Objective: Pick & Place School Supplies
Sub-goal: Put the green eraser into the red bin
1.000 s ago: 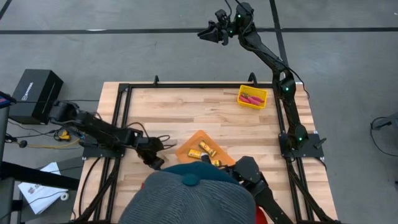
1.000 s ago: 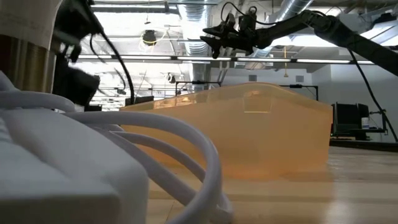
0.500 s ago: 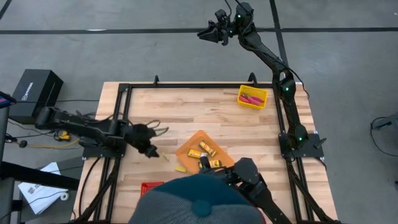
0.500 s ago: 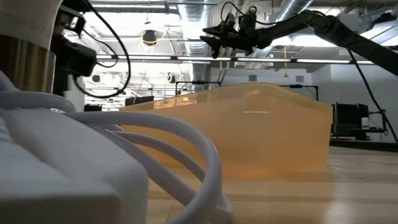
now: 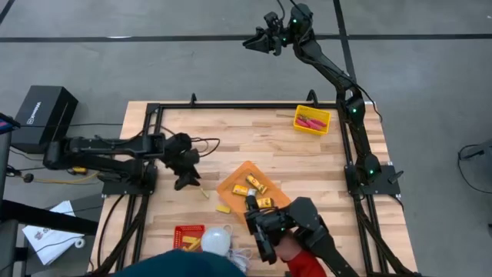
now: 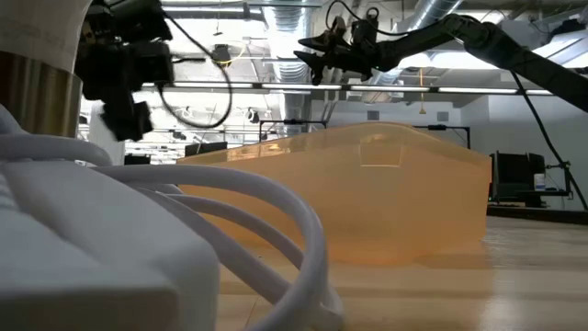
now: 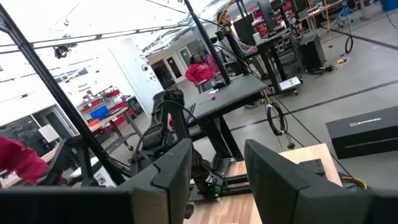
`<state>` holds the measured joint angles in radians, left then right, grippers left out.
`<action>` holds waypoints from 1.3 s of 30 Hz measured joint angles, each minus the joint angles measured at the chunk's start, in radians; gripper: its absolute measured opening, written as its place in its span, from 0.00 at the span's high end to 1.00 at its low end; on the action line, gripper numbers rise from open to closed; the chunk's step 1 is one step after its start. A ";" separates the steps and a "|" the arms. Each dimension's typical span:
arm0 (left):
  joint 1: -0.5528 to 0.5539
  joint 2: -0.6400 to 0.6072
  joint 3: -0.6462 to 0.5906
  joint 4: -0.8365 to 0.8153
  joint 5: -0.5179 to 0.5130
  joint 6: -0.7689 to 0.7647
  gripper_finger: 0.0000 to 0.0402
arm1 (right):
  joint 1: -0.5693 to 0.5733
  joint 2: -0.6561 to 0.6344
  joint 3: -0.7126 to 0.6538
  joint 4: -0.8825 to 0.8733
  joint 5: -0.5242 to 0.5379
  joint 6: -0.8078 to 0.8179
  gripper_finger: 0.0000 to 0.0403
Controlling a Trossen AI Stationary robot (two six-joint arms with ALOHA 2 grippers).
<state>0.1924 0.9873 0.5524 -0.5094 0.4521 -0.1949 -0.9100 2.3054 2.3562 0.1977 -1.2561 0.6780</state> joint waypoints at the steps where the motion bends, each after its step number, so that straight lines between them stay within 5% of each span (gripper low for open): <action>1: 0.000 0.027 0.022 -0.015 -0.014 0.062 0.54 | 0.000 0.000 0.000 0.000 0.003 0.002 0.65; 7: 0.000 0.186 0.125 -0.045 -0.106 0.352 0.47 | 0.010 0.000 0.000 0.010 0.036 0.004 0.65; 14: -0.015 0.297 0.143 -0.091 -0.105 0.496 0.45 | 0.021 0.000 0.000 0.021 0.045 0.004 0.65; 30: -0.174 0.304 0.144 -0.086 -0.132 0.423 0.45 | 0.027 0.000 0.000 0.024 0.022 -0.003 0.62; 39: -0.174 0.417 0.144 -0.056 -0.154 0.422 0.45 | 0.033 0.000 0.000 0.028 0.022 -0.005 0.62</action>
<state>0.0185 1.4043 0.6968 -0.5658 0.2977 0.2271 -0.8772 2.3054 2.3562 0.2260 -1.2339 0.6731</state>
